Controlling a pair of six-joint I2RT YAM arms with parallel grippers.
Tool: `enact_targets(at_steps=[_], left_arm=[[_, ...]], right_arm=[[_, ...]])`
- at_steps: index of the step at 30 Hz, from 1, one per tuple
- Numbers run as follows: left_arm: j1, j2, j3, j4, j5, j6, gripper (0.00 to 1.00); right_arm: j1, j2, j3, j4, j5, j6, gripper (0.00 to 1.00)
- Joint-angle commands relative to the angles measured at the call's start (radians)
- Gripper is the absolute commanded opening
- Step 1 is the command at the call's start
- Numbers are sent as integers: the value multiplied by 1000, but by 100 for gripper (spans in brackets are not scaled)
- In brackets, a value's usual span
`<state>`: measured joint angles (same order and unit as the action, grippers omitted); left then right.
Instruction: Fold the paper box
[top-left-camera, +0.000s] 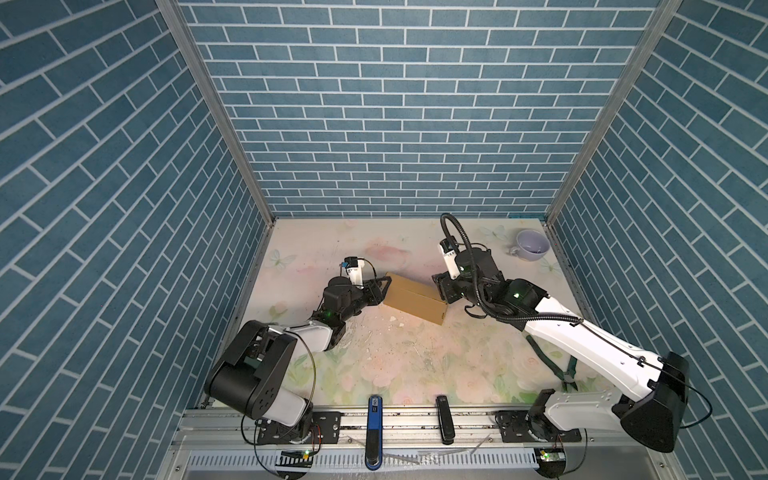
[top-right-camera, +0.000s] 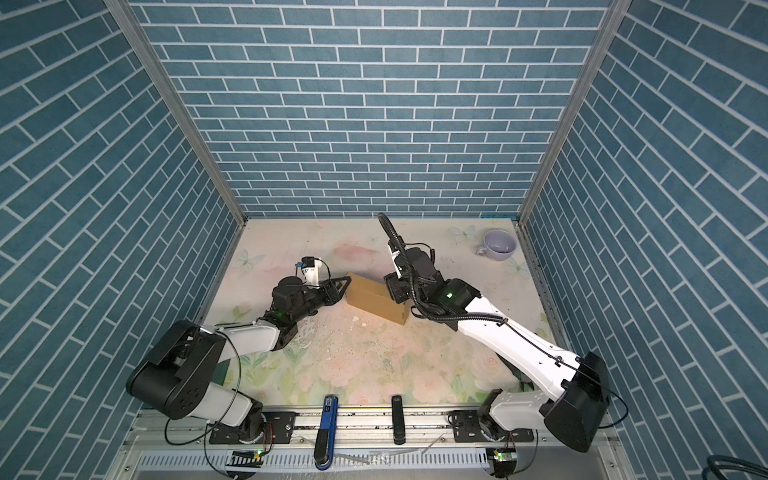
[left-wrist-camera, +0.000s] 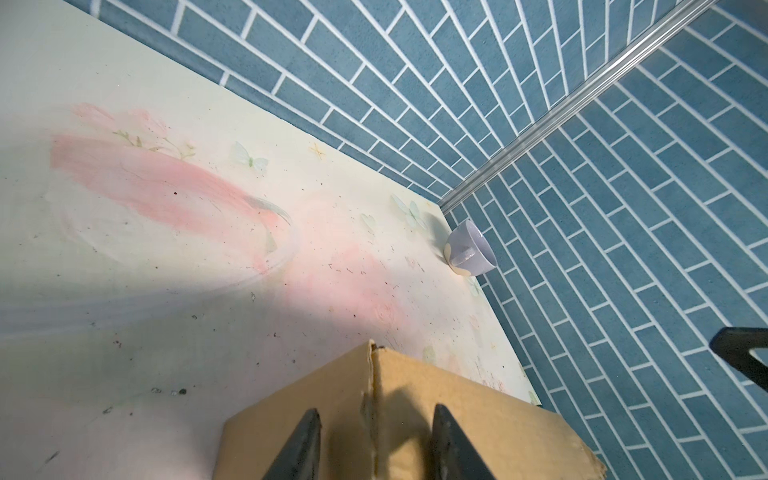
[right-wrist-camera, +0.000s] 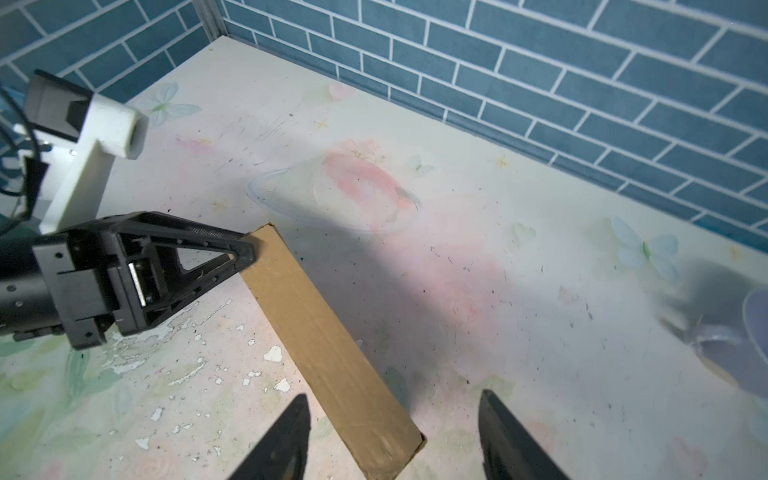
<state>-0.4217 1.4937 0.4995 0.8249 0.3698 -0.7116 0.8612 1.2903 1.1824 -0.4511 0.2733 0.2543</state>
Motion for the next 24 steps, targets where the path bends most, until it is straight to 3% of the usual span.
enact_targets(at_steps=[1,11,24], left_arm=[[-21,-17,9,-121,-30,51,44],[-43,-56,22,-197,-84,88,44],[-47,-34,45,-213,-107,92,44]], right_arm=[[-8,-22,-38,-55,10,236,61],[-69,-147,-206,-66,-99,571,56],[-178,-171,-339,153,-311,688,55]])
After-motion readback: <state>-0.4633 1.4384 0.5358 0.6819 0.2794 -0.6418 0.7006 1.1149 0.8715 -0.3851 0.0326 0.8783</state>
